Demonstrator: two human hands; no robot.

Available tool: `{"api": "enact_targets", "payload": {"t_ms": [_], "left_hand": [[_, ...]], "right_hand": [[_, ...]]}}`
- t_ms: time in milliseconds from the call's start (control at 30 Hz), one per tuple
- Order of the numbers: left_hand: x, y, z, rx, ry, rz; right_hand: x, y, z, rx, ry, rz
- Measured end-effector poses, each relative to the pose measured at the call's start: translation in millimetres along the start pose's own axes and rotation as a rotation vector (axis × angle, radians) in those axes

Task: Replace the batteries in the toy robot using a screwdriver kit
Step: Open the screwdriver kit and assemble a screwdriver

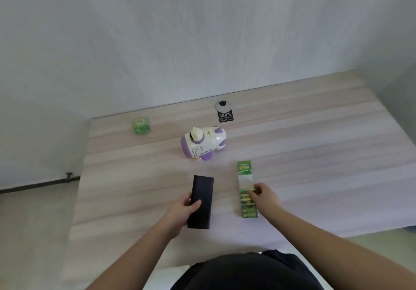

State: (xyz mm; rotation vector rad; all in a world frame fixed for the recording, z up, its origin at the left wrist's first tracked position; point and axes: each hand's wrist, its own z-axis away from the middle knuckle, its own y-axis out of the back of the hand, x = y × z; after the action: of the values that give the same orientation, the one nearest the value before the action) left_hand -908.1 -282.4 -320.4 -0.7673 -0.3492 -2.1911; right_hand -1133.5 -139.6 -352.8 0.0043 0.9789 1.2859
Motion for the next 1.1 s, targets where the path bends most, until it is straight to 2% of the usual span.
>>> {"api": "enact_targets", "payload": {"t_ms": [167,300,467,600,700,800,900,1100], "left_hand": [[-3.4,-9.0,-3.6,0.033,-0.005,-0.041],[-3.2,-11.0,-7.5,0.09,-0.009,-0.05],[-4.0,-13.7,-12.8,0.156,-0.004,-0.067],[-2.7,-11.1,-12.4,0.144,-0.035,-0.116],[-3.1,-4.9,-11.6,0.104,-0.051,-0.194],[-0.4,0.3,-11.3,0.085,-0.062,-0.264],[1.2,6.7,-12.0,0.077,-0.091,-0.341],[-4.2,23.5,-15.0,0.003,-0.158,-0.445]], "right_hand": [[3.4,5.7,-8.6,-0.014,0.079,0.109],[8.7,5.6,-14.2,0.029,0.089,0.073],[11.6,12.3,-15.5,0.007,0.058,0.001],[5.1,16.9,-6.1,0.139,0.076,-0.035],[-8.3,11.7,7.9,0.189,0.218,-0.054],[-26.1,-2.4,14.7,0.05,0.297,-0.001],[-38.5,-21.4,17.6,-0.129,0.292,0.042],[-48.3,-50.4,20.3,-0.373,0.303,0.105]]}}
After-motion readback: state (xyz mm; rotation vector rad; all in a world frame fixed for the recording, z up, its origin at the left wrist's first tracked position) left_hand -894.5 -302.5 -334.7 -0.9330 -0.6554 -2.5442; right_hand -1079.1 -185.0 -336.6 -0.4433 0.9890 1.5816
